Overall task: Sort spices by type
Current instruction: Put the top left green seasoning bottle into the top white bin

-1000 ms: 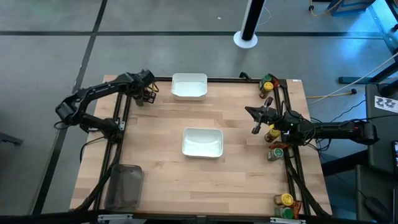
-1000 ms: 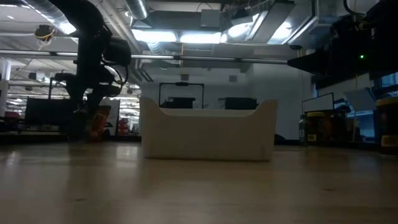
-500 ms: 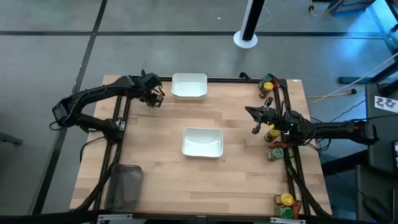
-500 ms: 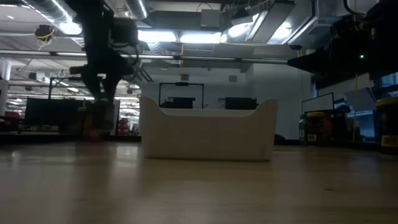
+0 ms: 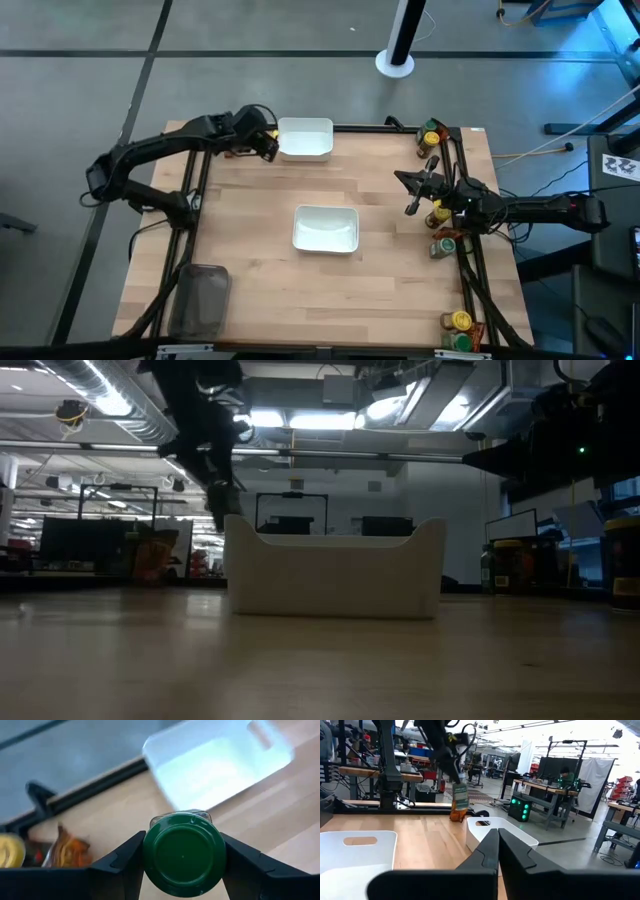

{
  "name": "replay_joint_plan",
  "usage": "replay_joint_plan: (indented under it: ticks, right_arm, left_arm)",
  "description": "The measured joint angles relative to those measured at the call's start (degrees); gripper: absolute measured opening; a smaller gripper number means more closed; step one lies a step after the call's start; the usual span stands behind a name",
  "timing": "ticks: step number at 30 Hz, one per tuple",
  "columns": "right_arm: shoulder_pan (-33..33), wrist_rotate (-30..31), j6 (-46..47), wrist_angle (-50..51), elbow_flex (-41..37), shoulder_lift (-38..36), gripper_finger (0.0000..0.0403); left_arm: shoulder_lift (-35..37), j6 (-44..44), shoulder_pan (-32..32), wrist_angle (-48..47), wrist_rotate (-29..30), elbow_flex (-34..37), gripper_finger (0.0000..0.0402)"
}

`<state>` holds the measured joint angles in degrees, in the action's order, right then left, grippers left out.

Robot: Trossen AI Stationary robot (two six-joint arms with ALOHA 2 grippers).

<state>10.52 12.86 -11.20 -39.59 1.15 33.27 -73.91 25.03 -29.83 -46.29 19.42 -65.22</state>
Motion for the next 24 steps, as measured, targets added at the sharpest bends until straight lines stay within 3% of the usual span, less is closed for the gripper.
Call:
replay_joint_plan:
  ticks: [14, 24]
  right_arm:
    - [0.00, 0.11, -1.10, -0.20, -0.02, -0.02, 0.0010]
    - [0.00, 0.14, -1.12, 0.17, -0.02, 0.00, 0.0010]
  left_arm:
    - [-11.64, -4.60, -0.02, 0.05, -0.15, -12.76, 0.0197]
    - [-21.77, -4.50, -3.95, 0.61, -0.18, -20.02, 0.0196]
